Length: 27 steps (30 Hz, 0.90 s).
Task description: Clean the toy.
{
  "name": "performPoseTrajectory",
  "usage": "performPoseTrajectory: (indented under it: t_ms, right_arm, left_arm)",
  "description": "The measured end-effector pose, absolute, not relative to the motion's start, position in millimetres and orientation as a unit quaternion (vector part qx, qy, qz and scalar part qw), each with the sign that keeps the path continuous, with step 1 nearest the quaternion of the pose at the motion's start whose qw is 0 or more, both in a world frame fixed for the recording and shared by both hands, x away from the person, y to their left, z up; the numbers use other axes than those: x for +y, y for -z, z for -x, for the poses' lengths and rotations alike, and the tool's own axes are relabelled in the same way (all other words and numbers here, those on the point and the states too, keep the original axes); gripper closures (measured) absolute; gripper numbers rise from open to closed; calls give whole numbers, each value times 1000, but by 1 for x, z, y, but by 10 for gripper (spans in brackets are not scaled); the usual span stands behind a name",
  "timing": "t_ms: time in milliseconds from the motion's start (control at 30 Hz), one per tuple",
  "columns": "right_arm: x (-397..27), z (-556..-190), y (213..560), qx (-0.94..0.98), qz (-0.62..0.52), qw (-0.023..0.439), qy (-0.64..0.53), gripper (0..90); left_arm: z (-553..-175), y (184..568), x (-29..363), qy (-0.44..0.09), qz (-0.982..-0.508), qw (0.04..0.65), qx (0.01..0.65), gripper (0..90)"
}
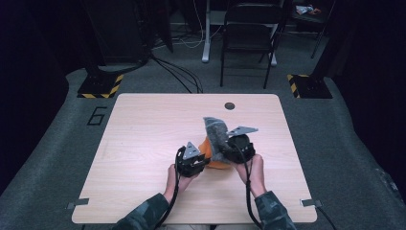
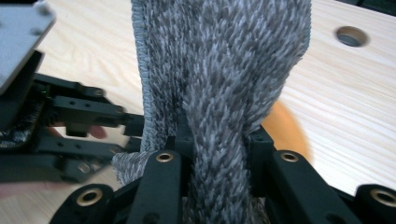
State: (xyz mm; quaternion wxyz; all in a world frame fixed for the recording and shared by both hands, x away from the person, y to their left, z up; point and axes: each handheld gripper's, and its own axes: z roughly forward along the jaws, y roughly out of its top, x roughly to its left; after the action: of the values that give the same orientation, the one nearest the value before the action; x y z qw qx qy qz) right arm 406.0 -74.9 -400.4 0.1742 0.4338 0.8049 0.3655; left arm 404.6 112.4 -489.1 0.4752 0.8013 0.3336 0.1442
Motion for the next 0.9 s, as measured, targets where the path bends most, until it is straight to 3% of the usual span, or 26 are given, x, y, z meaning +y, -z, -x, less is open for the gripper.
performPoseTrajectory:
  t_ms: [333,900]
  right_arm:
    - [-81,-416,424,810,-441,199,-331,723]
    - [-123,-429,438,794,-495,176,-306,723]
  left_arm:
    - [-410,493,112,-143,-808,472,322,751]
    - [-411,494,114,-145,-806,475,321,739]
